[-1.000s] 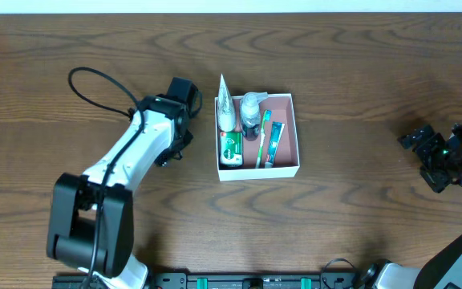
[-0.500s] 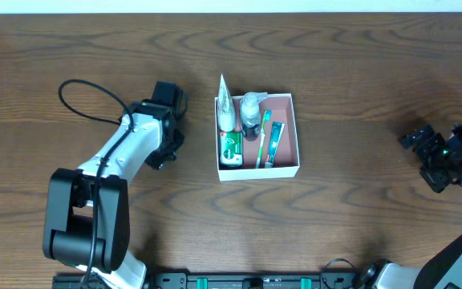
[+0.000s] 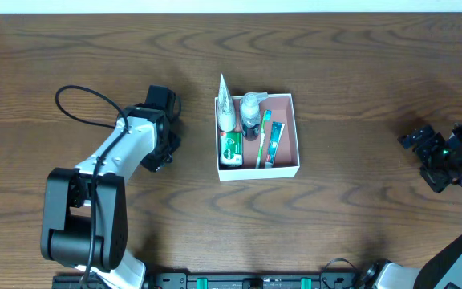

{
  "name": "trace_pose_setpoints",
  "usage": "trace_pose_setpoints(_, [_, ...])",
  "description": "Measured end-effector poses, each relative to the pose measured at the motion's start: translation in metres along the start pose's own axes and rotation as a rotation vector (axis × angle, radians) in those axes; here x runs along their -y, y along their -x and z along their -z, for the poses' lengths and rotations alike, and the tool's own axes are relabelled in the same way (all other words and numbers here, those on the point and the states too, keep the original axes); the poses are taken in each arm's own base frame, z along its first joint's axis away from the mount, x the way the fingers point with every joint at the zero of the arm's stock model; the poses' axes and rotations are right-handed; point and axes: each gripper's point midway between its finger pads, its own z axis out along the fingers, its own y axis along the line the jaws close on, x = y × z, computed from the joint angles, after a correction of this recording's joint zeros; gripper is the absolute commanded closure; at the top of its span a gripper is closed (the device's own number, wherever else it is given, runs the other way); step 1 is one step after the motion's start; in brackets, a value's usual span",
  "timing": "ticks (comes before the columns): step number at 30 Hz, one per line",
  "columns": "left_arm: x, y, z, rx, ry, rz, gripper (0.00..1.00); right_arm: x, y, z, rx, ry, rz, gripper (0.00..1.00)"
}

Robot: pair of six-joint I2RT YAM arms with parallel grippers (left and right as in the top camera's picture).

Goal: Pack container
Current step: 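Move the left gripper to the blue Gillette razor and grasp it, then lift the razor with the left gripper and carry it over the box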

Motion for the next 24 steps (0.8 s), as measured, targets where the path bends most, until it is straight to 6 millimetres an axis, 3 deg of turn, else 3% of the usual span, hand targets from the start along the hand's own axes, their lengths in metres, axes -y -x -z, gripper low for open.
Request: trace_pose_setpoints(24, [0.011,0.005,-0.003,0.019,-0.041,-0.062,0.52,0.0,0.0,0.0,0.0,0.0,0.0,0.01])
